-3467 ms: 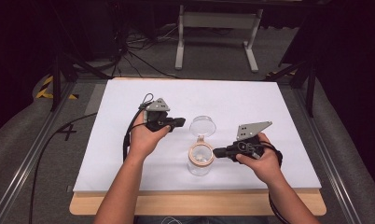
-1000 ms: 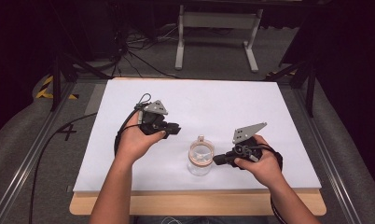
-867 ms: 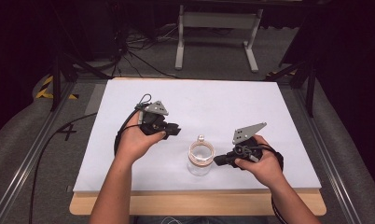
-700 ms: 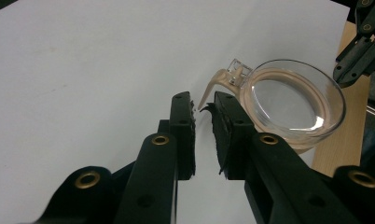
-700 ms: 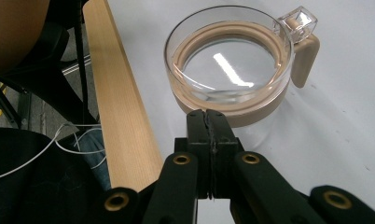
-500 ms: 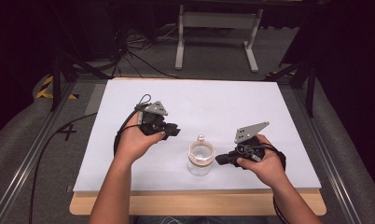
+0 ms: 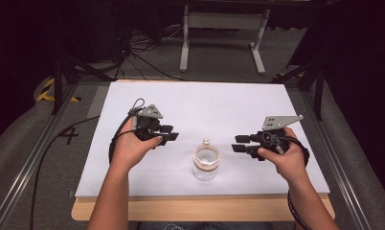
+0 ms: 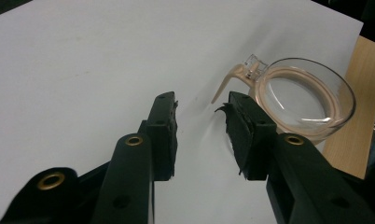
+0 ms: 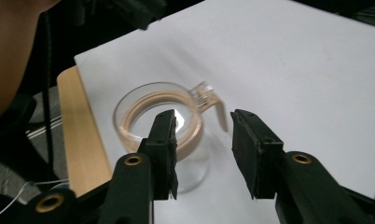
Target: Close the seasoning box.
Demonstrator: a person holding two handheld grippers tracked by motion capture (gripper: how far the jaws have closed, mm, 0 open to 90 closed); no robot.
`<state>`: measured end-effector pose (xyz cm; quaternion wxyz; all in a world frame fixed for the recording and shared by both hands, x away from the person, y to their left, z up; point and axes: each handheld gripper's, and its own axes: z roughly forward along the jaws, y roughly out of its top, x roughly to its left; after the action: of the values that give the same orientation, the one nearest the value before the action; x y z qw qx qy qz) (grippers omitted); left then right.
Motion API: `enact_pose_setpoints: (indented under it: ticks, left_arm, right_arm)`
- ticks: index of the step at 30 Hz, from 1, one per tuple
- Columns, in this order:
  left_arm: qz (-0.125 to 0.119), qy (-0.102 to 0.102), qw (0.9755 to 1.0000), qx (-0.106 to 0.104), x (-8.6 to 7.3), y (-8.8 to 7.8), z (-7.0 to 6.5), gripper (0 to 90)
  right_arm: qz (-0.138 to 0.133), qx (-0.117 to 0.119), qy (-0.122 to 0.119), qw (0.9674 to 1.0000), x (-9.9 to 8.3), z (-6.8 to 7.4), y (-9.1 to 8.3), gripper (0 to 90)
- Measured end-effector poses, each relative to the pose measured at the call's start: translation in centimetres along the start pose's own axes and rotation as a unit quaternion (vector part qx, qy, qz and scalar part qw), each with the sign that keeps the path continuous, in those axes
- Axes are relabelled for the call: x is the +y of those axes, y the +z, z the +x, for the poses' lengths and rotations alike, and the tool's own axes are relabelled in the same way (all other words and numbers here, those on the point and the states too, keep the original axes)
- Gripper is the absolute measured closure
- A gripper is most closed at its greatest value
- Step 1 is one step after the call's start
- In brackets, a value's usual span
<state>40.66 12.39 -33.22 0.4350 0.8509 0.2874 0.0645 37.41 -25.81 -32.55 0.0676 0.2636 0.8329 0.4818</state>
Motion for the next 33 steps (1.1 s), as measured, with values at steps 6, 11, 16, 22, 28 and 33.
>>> enact_pose_setpoints:
  ticks: [6,11,16,22,28,33]
  left_arm:
    - [0.006,-0.006,0.9996,0.026,-0.7,-0.5,0.8,58.5]
    - [0.010,-0.017,0.9993,0.032,-1.1,-0.3,1.4,56.1]
    - [0.022,-0.027,0.9986,0.040,-1.7,0.2,2.3,54.0]
    - [0.032,-0.037,0.9975,0.051,-2.4,0.8,3.4,50.0]
    - [0.048,-0.033,0.9964,0.062,-2.9,1.5,4.2,47.1]
    - [0.053,-0.046,0.9959,0.058,-3.7,2.3,5.0,45.1]
  right_arm:
    - [-0.011,-0.036,0.013,0.9992,-0.4,-1.9,-1.2,54.6]
    - [-0.012,-0.078,0.026,0.9965,-1.3,-4.0,-2.4,51.6]
    - [0.002,-0.113,0.036,0.9929,-2.4,-5.8,-2.9,48.0]
    - [0.019,-0.130,0.055,0.9898,-4.0,-7.8,-2.6,46.6]
    - [0.041,-0.141,0.074,0.9864,-6.0,-9.7,-1.7,46.2]
    - [0.055,-0.143,0.083,0.9847,-7.5,-11.0,-0.9,45.4]
